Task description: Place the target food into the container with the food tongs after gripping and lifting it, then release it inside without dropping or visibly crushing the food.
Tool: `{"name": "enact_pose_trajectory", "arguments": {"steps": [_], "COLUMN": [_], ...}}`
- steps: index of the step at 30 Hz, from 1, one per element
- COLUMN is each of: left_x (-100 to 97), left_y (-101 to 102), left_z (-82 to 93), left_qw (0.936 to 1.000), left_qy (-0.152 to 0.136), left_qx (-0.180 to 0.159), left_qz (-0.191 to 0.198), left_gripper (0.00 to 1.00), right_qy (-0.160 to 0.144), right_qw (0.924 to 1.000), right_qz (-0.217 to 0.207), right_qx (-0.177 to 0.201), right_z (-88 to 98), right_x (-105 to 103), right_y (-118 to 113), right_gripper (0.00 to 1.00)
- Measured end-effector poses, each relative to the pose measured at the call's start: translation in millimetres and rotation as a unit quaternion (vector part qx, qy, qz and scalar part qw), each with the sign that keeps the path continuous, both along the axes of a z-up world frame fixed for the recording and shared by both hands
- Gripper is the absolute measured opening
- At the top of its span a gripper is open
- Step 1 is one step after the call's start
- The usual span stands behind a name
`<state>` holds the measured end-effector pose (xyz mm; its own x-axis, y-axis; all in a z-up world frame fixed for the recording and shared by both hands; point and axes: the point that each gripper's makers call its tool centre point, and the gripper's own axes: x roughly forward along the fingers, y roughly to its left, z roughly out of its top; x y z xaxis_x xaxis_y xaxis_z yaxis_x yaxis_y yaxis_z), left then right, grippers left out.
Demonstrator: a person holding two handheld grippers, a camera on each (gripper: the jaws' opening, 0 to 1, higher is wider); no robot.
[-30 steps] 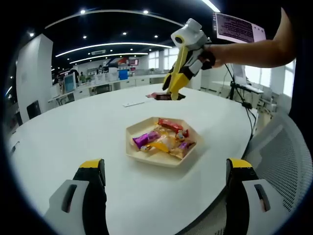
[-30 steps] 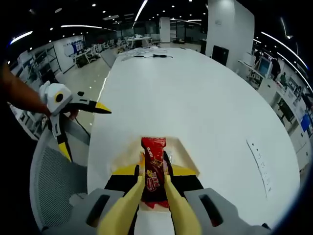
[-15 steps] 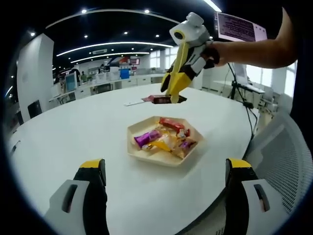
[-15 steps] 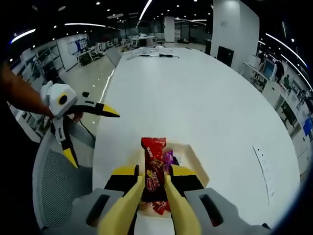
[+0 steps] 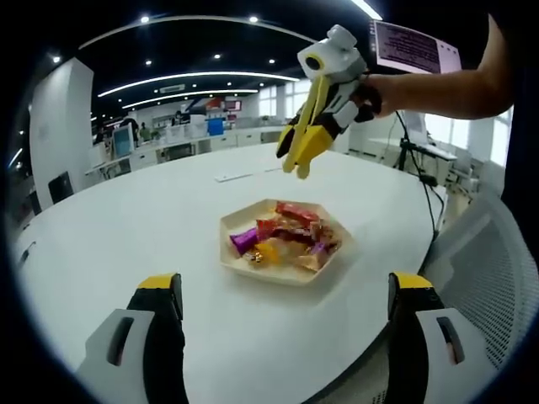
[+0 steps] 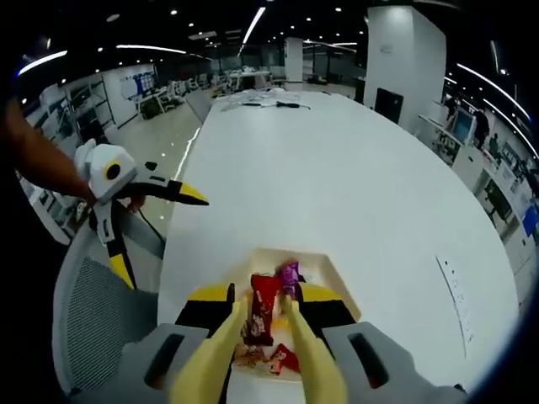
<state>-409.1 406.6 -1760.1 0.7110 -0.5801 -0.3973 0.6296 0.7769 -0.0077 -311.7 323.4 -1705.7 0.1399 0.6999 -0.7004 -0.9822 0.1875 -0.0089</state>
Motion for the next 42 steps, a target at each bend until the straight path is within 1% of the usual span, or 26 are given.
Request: {"name": "enact_pose_trajectory", "arguments": {"steps": [4,6,8,11,12,13,14,15,16,17,18,22,24,25,26,28,29,31,32,34,35,36,37,39,41,42], "left_x": [1.1,1.3,1.7,1.7,1.8,2.0,2.4,2.8,2.9,2.1,2.1,0.6,-2.7,-6.2,-6.9,-6.6,-2.5,5.3,10.8,20.5,22.9,30.0,33.6,42.9,46.4,47.8], "left_y": [1,1,1,0,0,1,1,1,3,4,3,1,-5,-12,-14,-16,-18,-20,-24,-33,-36,-44,-48,-59,-74,-84], "left_z": [2.1,1.7,1.0,1.0,1.2,1.1,1.2,1.1,-1.8,-5.2,-6.1,-5.0,-3.2,2.5,4.9,10.6,19.7,34.0,43.2,59.1,63.2,76.4,83.4,99.7,115.9,131.2], "left_qw": [1.0000,1.0000,1.0000,1.0000,1.0000,1.0000,0.9999,0.9999,0.9999,0.9998,0.9998,0.9998,0.9994,0.9979,0.9970,0.9938,0.9925,0.9927,0.9925,0.9908,0.9903,0.9880,0.9862,0.9838,0.9801,0.9761], "left_qy": [-0.003,-0.002,-0.003,0.000,0.001,0.001,0.002,0.003,0.011,0.018,0.019,0.018,0.027,0.032,0.034,0.054,0.052,0.029,0.018,0.015,0.011,0.001,-0.003,-0.026,-0.028,-0.047], "left_qx": [-0.004,-0.004,-0.003,-0.006,-0.006,-0.007,-0.009,-0.011,-0.007,0.000,0.001,-0.003,-0.018,-0.046,-0.055,-0.084,-0.097,-0.099,-0.093,-0.096,-0.097,-0.106,-0.111,-0.102,-0.101,-0.102], "left_qz": [0.004,0.005,0.004,0.003,0.004,0.005,0.005,0.007,0.009,0.008,0.007,0.000,-0.013,-0.033,-0.041,-0.049,-0.053,-0.063,-0.077,-0.094,-0.099,-0.112,-0.123,-0.145,-0.169,-0.186], "left_gripper": [0.98,0.98,0.98,0.99,0.99,0.99,0.99,0.99,0.99,0.99,0.99,0.99,0.99,0.99,0.99,0.99,0.99,0.99,0.99,0.99,0.99,0.99,0.99,0.99,0.99,0.99], "right_qy": [-0.003,-0.012,-0.016,-0.031,-0.052,-0.064,-0.074,-0.070,-0.060,-0.063,-0.069,-0.077,-0.071,-0.075,-0.075,-0.071,-0.075,-0.071,-0.074,-0.075,-0.075,-0.075,-0.076,-0.072,-0.069,-0.066], "right_qw": [1.0000,0.9997,0.9995,0.9980,0.9959,0.9951,0.9936,0.9919,0.9895,0.9871,0.9847,0.9767,0.9747,0.9729,0.9731,0.9729,0.9724,0.9726,0.9727,0.9721,0.9716,0.9705,0.9696,0.9690,0.9687,0.9680], "right_qz": [-0.001,-0.004,-0.003,-0.007,-0.009,-0.014,-0.015,-0.017,-0.025,-0.027,-0.026,-0.046,-0.046,-0.052,-0.052,-0.056,-0.059,-0.059,-0.060,-0.068,-0.071,-0.073,-0.074,-0.073,-0.066,-0.058], "right_qx": [0.007,0.021,0.026,0.054,0.073,0.074,0.085,0.104,0.129,0.145,0.158,0.195,0.207,0.212,0.212,0.213,0.213,0.213,0.211,0.212,0.213,0.217,0.221,0.225,0.229,0.235], "right_z": [5.1,10.7,14.3,24.8,32.4,35.2,41.1,47.4,55.8,62.1,68.3,88.7,95.0,99.6,100.4,102.7,103.5,103.3,102.1,100.4,100.5,101.9,102.8,103.8,106.1,109.0], "right_x": [-1,1,1,3,7,11,11,10,9,9,9,10,8,9,9,8,8,6,5,5,4,2,1,-5,-13,-18], "right_y": [-1,0,0,2,4,2,1,1,0,-1,-3,-15,-23,-28,-32,-41,-47,-54,-59,-68,-72,-76,-79,-85,-88,-90], "right_gripper": [0.28,0.28,0.29,0.29,0.29,0.29,0.29,0.29,0.29,0.29,0.29,0.29,0.29,0.29,0.29,0.29,0.29,0.30,0.30,0.30,0.30,0.30,0.30,0.29,0.29,0.29]}}
